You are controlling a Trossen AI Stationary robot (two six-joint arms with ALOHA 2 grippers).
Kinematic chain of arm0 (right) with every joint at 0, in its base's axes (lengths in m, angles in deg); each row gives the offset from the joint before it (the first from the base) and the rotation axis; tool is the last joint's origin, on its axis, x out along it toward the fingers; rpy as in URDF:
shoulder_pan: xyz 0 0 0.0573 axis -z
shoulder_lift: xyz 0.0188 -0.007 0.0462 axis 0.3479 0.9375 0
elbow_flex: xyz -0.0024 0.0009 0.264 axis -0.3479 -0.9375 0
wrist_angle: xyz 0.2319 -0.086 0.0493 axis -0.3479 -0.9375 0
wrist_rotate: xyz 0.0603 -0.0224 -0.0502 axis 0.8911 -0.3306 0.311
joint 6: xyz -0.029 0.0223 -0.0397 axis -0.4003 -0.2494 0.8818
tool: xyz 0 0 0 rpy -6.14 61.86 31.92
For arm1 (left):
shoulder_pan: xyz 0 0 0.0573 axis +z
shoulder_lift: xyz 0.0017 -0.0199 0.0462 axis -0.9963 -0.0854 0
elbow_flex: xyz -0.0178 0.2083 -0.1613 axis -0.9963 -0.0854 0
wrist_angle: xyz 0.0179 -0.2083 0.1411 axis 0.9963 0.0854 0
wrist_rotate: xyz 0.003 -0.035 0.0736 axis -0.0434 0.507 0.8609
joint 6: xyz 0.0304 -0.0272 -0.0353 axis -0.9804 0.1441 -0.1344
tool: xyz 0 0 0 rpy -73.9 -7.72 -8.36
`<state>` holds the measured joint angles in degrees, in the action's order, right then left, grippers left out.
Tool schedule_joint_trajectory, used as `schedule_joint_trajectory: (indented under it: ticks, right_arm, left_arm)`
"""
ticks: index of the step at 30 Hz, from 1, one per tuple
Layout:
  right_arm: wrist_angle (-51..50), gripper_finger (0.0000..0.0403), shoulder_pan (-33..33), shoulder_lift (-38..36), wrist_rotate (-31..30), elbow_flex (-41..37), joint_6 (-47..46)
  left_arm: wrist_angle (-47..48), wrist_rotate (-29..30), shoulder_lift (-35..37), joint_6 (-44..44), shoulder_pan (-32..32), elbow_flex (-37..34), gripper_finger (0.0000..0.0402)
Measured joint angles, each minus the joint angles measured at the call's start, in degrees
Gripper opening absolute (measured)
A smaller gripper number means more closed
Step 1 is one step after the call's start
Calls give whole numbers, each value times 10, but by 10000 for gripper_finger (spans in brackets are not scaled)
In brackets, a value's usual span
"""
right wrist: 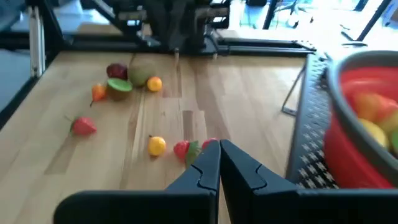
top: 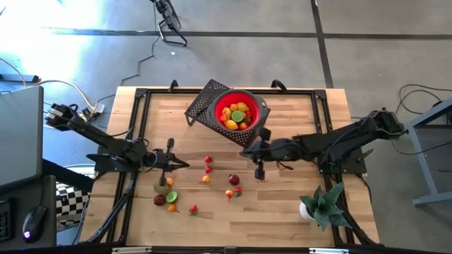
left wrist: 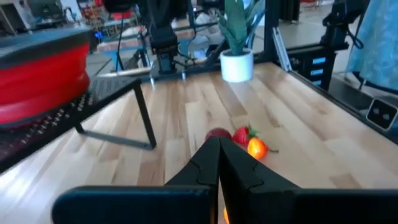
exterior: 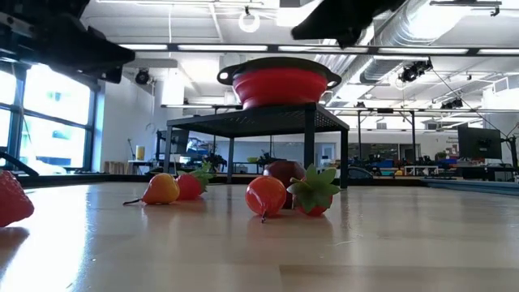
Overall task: Pick & Place Fruit
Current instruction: Put the pomegranate into the strainer bowl on the shelf
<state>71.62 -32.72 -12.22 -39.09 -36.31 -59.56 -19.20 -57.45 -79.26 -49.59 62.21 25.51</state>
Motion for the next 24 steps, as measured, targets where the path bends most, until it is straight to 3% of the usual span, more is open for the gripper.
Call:
schedule_joint_trajectory:
  ticks: [13,24]
  right_arm:
    - [-256,3,0,175,58,225,33]
    - [-383,3,0,251,104,326,35]
  left_arm:
    - [78,3,104,-9,0,-9,0]
    - [100,4,115,-8,0,-9,0]
